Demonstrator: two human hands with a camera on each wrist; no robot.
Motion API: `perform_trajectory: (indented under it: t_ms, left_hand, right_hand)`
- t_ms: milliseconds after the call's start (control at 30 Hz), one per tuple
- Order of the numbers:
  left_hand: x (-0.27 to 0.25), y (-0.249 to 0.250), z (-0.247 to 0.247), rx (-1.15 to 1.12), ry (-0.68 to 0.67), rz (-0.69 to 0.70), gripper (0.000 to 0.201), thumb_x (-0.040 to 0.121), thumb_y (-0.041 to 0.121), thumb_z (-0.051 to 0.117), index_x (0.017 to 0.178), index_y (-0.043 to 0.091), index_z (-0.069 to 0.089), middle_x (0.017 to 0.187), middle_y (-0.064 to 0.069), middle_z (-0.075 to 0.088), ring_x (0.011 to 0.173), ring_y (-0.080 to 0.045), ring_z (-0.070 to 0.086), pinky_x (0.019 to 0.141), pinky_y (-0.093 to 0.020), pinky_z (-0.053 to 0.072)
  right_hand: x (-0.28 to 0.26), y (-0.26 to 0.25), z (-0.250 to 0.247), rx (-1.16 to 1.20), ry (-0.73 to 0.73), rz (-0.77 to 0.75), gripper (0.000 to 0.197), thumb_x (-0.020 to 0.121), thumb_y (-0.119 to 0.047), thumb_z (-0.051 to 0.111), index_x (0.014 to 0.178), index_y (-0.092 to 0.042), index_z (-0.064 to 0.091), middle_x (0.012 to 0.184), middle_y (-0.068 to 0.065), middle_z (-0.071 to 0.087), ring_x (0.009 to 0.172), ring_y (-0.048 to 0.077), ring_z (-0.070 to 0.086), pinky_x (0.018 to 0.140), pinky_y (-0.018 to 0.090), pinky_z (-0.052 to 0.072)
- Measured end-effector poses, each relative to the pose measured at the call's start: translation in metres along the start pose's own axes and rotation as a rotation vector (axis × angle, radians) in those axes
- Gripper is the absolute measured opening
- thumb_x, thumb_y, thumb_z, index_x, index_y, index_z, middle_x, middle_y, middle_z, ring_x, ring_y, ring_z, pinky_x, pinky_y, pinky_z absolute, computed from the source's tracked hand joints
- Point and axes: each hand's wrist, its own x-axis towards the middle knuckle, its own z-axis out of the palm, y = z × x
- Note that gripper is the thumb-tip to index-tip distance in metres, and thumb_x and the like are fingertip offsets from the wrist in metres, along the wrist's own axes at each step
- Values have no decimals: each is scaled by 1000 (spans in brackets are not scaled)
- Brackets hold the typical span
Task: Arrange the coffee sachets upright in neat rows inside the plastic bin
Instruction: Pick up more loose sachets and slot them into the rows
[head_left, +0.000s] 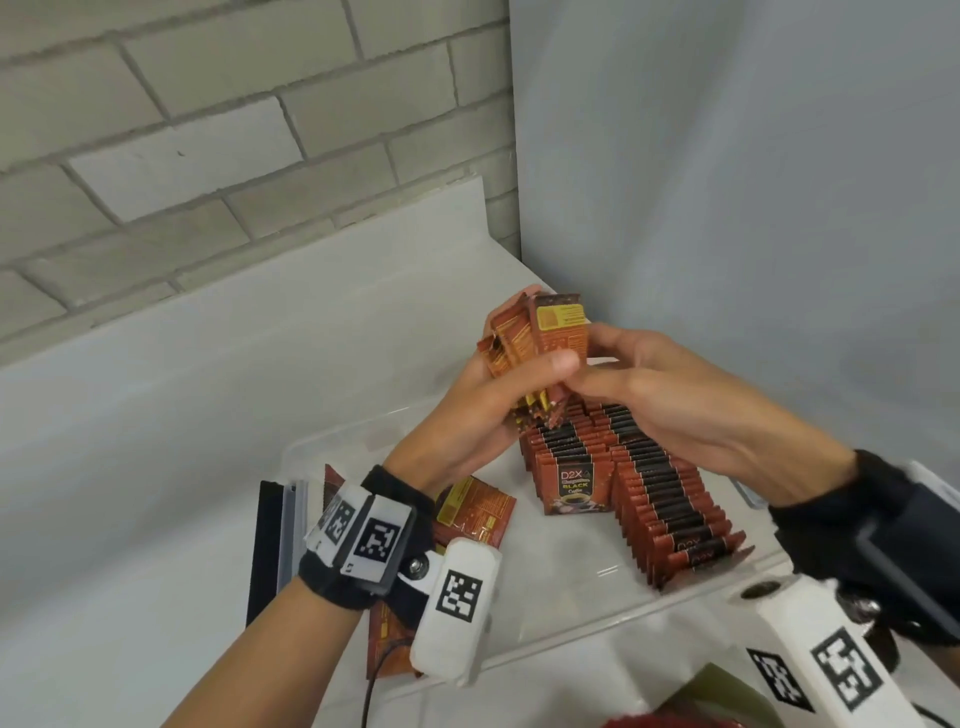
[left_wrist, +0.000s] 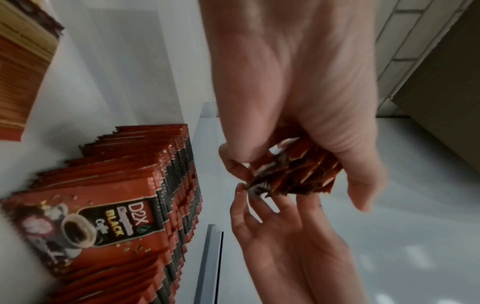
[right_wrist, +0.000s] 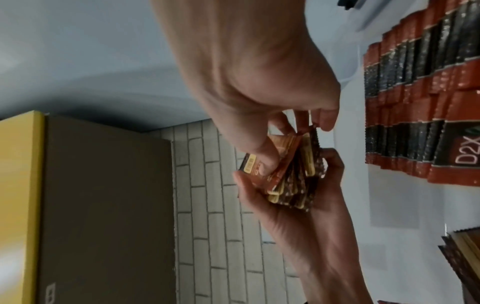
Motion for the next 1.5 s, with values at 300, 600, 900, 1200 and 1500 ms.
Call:
perform_trajectory:
  t_ms: [300,600,900,1200,1500]
  left_hand:
    - [-4,2,6,45,-15,-94,33,83,21,68,112,6,64,109,-15,69,102,-25,67,90,-34,54]
    - [-7,-8,25,-166,-142,-227,90,51,54,85,120,6,51,112,-27,54,108,-38,52,96,-46,48]
    - [-6,-8,34,-166,-25,-372,80,70,66,46,127,9,54,115,-15,64,113,-26,61,94,-37,52]
    - [-3,-12,46,-132,-3,-373,74,82,64,36,126,7,52,95,-8,69,94,-19,68,74,-28,58]
    - [0,-13,39,-167,-13,-325,47,84,25,65,125,4,52,108,-16,64,103,-23,66,90,-39,54]
  right_hand:
    - [-1,-2,-6,-374,213,-213,97,72,-39,80,146,-37,17,137,-9,33,126,9,38,100,23,37]
    - [-18,-2,-11,-806,-279,-491,76,69,-40,83,127,-56,37,146,-28,9,142,-9,-1,109,12,25]
    - [-22,13,-9,-736,-131,-444,97,74,-36,81,144,-43,14,123,-11,54,107,2,57,86,18,47]
    - [-23,22,-10,-633,-102,-363,105,72,-28,83,142,-47,8,120,-4,56,102,4,60,85,22,51]
    - [-19,20,-17,-645,-90,-347,111,72,-16,80,145,-46,2,106,-8,57,88,5,62,75,19,51]
